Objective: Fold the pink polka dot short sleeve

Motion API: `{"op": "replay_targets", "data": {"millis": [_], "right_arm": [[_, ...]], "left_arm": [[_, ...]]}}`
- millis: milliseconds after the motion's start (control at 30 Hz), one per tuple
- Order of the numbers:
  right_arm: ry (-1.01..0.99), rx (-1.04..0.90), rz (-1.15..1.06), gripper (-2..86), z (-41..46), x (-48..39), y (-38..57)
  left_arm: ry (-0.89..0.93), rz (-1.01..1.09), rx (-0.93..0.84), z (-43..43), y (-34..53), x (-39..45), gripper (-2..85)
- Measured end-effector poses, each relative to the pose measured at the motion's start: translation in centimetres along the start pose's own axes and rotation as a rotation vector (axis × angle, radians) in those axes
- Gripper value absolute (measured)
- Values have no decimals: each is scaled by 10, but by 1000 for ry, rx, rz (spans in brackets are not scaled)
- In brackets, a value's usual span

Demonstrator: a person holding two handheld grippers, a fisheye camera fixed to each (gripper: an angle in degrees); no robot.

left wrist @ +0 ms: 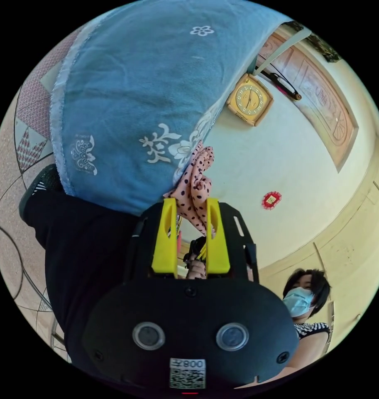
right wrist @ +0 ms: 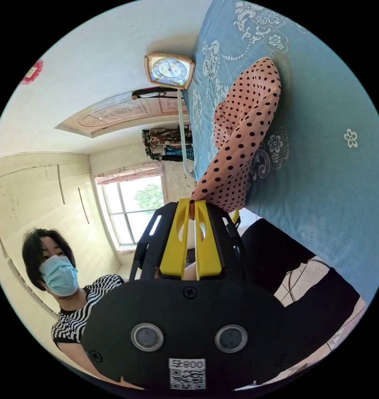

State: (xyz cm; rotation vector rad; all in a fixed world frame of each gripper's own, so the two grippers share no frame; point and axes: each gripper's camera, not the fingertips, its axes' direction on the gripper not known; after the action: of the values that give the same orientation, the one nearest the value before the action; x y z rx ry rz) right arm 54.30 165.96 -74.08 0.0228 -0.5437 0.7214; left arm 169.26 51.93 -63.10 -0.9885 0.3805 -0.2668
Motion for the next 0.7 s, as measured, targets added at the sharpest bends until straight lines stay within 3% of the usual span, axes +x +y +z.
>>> {"op": "replay_targets", "data": {"millis": [67,333,700], "right_arm": [[11,-6,1,17,13,-15,14],[40,24,-35,17,45,-95,98],[90,143,-405,16,49,-334,292]], "left_arm": [[-21,25,7,0,-2,-2,45],[-83,242,-85,16,16,30,24],[-82,747,-357,97,107,105,21]]}}
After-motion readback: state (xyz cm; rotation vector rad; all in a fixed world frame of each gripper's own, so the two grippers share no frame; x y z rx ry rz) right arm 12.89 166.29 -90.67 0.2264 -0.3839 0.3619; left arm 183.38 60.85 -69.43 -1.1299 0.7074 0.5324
